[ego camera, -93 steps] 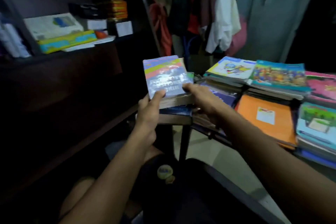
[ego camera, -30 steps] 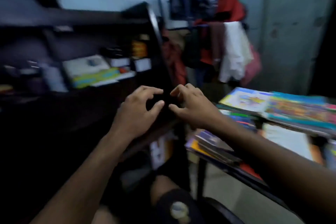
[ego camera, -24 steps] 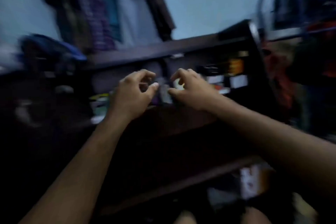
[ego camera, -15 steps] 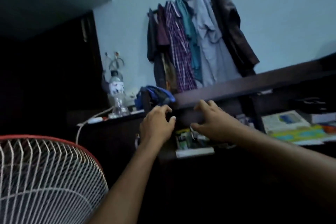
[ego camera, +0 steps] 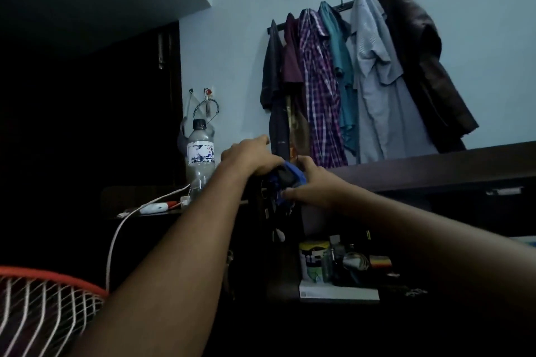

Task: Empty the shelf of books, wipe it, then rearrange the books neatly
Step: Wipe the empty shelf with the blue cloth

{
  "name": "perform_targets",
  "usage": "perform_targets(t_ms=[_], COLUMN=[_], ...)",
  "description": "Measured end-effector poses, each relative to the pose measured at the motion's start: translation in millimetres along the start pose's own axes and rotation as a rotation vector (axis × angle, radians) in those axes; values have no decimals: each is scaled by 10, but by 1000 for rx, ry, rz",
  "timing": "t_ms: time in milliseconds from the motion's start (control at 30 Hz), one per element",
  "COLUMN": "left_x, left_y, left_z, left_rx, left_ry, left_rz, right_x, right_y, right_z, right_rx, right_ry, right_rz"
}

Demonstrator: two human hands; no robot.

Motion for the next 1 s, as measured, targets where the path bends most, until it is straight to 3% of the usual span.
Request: perform_targets(t_ms=[67, 167, 300, 433, 567, 633, 767, 833, 900, 1000], left_x=[55, 101, 76, -195, -463, -646, -1001, -1218, -1550, -2190], left_y=[79, 174, 231, 576, 882, 1187, 1870, 2197, 2550, 2943], left_z=[210, 319, 211, 256, -36, -68, 233, 586, 1123, 2101], left_rx=[74, 213, 321, 562, 386, 116, -572, -804, -1006, -1210], left_ry=[-226, -283, -66, 112, 346, 356, 114, -35, -261, -678], left_rz=[47, 107, 142, 363, 466, 506, 532, 551, 557, 517], right_x=[238, 409, 371, 87, -260, -507, -1172, -1557, -2070, -2938], right_y=[-27, -10, 88, 147, 355, 496, 994, 1351, 1861, 2631], right_z=[144, 338, 372, 68, -362, -587, -863, -882, -877, -701], right_rx=[54, 179, 272, 261, 363, 486, 850, 985, 973, 692], right_ry=[-22, -47, 47, 196, 254, 277, 393, 484, 626, 724], right_rz=[-20, -41, -43, -48, -37, -61, -17, 54, 148, 333])
Point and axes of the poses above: each hand's wrist, its own x-axis towards the middle knuckle, its own z-axis out of the palm, y = z × x, the point moved 10 cm from there along x, towards the middle knuckle, and after that the axes turned 10 degrees about -x, right-handed, at the moved point
